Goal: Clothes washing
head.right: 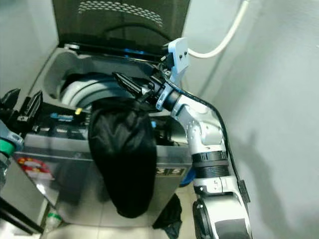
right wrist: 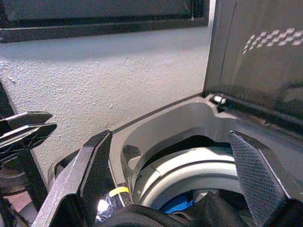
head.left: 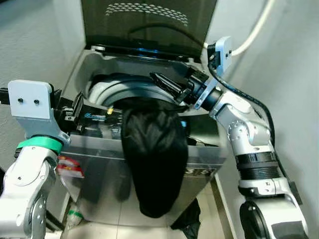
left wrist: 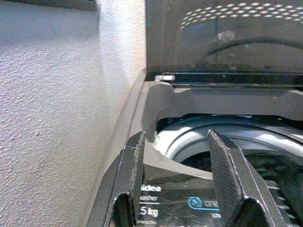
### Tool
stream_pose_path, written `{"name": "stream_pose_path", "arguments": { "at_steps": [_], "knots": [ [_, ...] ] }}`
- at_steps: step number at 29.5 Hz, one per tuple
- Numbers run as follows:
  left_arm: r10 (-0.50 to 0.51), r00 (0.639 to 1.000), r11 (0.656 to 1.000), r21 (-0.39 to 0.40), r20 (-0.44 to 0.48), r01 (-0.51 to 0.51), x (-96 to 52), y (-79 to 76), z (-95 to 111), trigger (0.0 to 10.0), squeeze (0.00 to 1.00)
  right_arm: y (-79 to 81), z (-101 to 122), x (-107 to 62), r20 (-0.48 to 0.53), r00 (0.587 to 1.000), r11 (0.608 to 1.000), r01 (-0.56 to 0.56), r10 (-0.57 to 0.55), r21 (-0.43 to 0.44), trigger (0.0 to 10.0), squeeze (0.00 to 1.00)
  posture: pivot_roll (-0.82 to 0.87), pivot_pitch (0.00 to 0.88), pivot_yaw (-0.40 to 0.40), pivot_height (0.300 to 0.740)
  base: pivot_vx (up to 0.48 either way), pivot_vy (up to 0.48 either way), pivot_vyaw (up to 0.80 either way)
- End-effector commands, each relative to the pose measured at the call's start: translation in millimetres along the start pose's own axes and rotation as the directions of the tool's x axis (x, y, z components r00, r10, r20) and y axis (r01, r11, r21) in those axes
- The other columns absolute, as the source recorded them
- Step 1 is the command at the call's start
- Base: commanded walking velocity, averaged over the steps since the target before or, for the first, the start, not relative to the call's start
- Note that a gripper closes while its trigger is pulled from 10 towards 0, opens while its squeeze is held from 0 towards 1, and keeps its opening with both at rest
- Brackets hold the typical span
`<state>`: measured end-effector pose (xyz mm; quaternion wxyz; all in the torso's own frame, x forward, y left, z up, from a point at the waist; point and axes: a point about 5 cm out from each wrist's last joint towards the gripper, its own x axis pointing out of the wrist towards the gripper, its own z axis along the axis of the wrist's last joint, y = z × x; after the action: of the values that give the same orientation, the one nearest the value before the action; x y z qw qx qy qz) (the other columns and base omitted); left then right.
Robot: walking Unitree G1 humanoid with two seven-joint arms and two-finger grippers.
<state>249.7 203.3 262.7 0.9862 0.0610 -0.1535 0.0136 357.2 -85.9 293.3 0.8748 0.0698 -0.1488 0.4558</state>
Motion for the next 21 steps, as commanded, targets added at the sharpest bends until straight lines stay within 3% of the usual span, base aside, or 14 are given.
{"name": "stream_pose_path", "arguments": {
  "at_steps": [1, 5, 6, 7, 8, 9, 11, 12, 14, 18, 21],
  "knots": [
    [-0.001, 1.000, 1.000, 0.002, -0.004, 0.001, -2.0, -2.2, 0, 10.0, 0.00, 0.5, 2, -0.9, 0.002, 1.000, 1.000, 0.003, -0.003, 0.003, 10.0, 0.00, 0.13, 0.051, -0.088, 0.740, 0.000, 0.000, 0.00],
    [0.007, 1.000, 1.000, 0.008, -0.005, -0.007, -0.7, -0.6, 1, 10.0, 0.00, 1.9, 0, 1.1, -0.069, 0.997, 0.999, -0.021, 0.020, -0.024, 10.0, 0.00, 0.13, 0.049, -0.088, 0.740, 0.000, 0.000, 0.00],
    [0.005, 1.000, 1.000, 0.009, -0.011, -0.005, -0.2, -0.3, 0, 10.0, 0.00, 4.9, -9, -1.7, -0.194, 0.978, 0.994, -0.085, 0.071, -0.065, 10.0, 0.00, 0.13, 0.045, -0.088, 0.740, 0.000, 0.000, 0.00],
    [0.005, 1.000, 1.000, 0.009, -0.011, -0.005, -0.2, -0.3, 0, 10.0, 0.00, 4.9, -9, -1.7, -0.194, 0.978, 0.994, -0.085, 0.071, -0.065, 10.0, 0.00, 0.13, 0.045, -0.088, 0.740, 0.000, 0.000, 0.00],
    [0.000, 1.000, 1.000, 0.010, -0.015, 0.000, -0.1, -0.7, 0, 10.0, 0.00, 6.8, -22, -8.1, -0.350, 0.930, 0.985, -0.148, 0.110, -0.085, 10.0, 0.35, 0.13, 0.041, -0.089, 0.740, 0.000, 0.000, 0.00],
    [-0.007, 1.000, 1.000, 0.007, -0.019, 0.007, -0.2, -1.8, -1, 10.0, 0.00, 7.4, -31, -15.1, -0.462, 0.878, 0.979, -0.185, 0.125, -0.088, 10.0, 1.00, 0.14, 0.040, -0.091, 0.740, 0.000, 0.000, 0.00],
    [-0.007, 1.000, 1.000, 0.007, -0.019, 0.007, -0.2, -1.8, -1, 10.0, 0.00, 7.4, -31, -15.1, -0.462, 0.878, 0.979, -0.185, 0.125, -0.088, 10.0, 1.00, 0.14, 0.040, -0.091, 0.740, 0.000, 0.000, 0.00],
    [-0.019, 1.000, 1.000, 0.003, -0.023, 0.019, -0.6, -3.4, -1, 10.0, 0.00, 7.0, -37, -20.0, -0.520, 0.845, 0.978, -0.193, 0.124, -0.081, 10.0, 1.00, 0.14, 0.039, -0.094, 0.740, 0.000, 0.000, 0.00],
    [-0.031, 0.999, 1.000, 0.000, -0.025, 0.031, -1.1, -5.1, -1, 10.0, 0.00, 5.6, -38, -22.9, -0.544, 0.832, 0.981, -0.178, 0.110, -0.074, 10.0, 1.00, 0.14, 0.039, -0.094, 0.740, 0.000, 0.000, 0.00],
    [-0.077, 0.997, 0.997, -0.011, -0.022, 0.077, -3.0, -9.5, 0, 10.0, 0.00, -8.2, -20, -36.0, -0.529, 0.846, 0.987, -0.131, 0.062, -0.094, 10.0, 1.00, 0.14, 0.040, -0.091, 0.740, 0.000, 0.000, 0.00],
    [-0.118, 0.993, 0.993, -0.011, -0.025, 0.118, -5.4, -11.4, -1, 10.0, 0.00, -3.4, -5, -48.6, -0.458, 0.876, 0.984, -0.176, 0.154, -0.005, 10.0, 1.00, 0.13, 0.041, -0.077, 0.740, 0.000, 0.000, 0.00]
  ]
}}
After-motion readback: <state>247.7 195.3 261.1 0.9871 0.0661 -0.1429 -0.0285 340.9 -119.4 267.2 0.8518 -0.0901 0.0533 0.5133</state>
